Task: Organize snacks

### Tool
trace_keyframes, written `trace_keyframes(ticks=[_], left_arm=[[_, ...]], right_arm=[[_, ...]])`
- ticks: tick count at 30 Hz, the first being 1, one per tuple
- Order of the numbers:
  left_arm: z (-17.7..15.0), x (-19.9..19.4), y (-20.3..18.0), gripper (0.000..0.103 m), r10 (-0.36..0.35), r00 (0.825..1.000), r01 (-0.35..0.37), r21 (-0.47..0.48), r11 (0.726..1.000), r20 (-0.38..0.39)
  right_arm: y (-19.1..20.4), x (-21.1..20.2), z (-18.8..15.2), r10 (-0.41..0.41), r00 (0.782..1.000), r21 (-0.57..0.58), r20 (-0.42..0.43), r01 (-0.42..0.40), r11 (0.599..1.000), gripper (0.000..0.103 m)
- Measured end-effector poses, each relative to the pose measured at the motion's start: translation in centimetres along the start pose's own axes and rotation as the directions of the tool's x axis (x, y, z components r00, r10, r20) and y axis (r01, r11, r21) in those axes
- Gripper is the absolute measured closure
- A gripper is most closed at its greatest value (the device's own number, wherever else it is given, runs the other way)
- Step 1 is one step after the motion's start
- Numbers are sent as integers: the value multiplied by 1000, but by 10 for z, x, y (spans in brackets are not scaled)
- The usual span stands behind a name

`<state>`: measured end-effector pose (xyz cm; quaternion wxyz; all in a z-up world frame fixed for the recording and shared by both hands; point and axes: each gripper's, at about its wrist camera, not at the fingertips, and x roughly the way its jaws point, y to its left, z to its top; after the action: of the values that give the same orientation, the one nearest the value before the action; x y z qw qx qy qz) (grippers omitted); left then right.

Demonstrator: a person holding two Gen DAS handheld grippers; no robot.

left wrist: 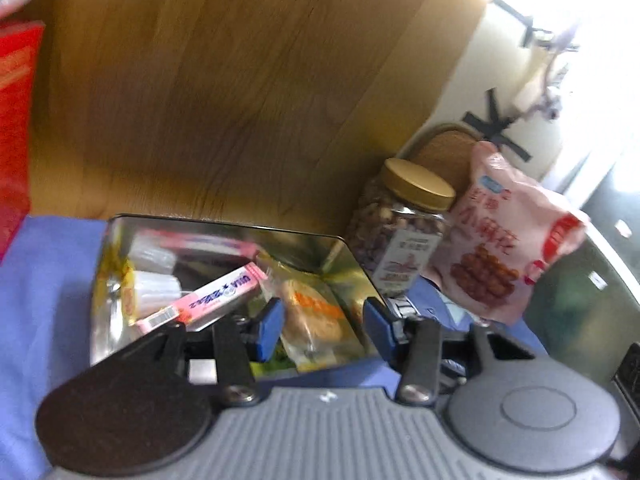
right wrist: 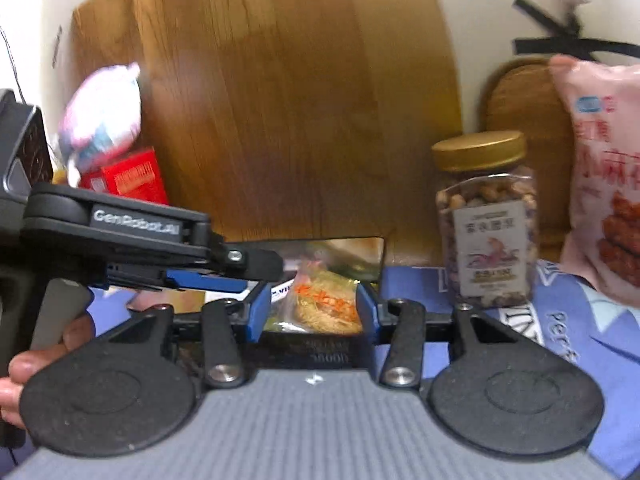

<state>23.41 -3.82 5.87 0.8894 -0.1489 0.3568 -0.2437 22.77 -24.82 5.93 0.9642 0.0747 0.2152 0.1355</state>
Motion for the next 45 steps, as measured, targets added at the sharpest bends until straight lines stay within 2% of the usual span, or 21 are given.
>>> trace_keyframes(ticks=[3,6,9,12,21,26,29,33,40,45], left_arm=[[-17,-30,4,58,-37,999,37,5,999,1],[-43,-50,7,58,-23,1000,23,2,1000,-17],[-71,-61,4,58,77,997,-76,49,996,-32],[-96,-71,-4,58,177,984,-175,105,979,-11],[-131,-101,-33,58,302,951,-307,133,942,60],[-142,-116,-48,56,378,918,-394,168,904,117],[-146,-119,-53,52,433,891,-453,186,872,139],[-151,-123,-54,51,490,856,-516,192,835,166],[-154,-124,-53,51,539,818,-573,205,794,201],[-153,-124,-52,49,552,805,-591,209,779,218]], right_arm=[[-7,-25,-12,51,999,58,-2,-51,997,53],[-8,-49,-38,99,994,96,-39,-95,991,53],[-10,-67,-64,112,991,147,-67,-101,984,53],[-9,-82,-84,114,991,203,-74,-97,974,53],[5,-114,-110,109,992,319,-64,-83,944,52],[19,-130,-107,146,989,345,-38,-124,931,47],[30,-142,-105,155,988,327,-14,-142,934,45],[40,-153,-104,148,989,301,7,-143,943,45],[45,-160,-106,147,989,299,25,-147,943,45],[45,-163,-107,142,989,299,38,-147,943,45]])
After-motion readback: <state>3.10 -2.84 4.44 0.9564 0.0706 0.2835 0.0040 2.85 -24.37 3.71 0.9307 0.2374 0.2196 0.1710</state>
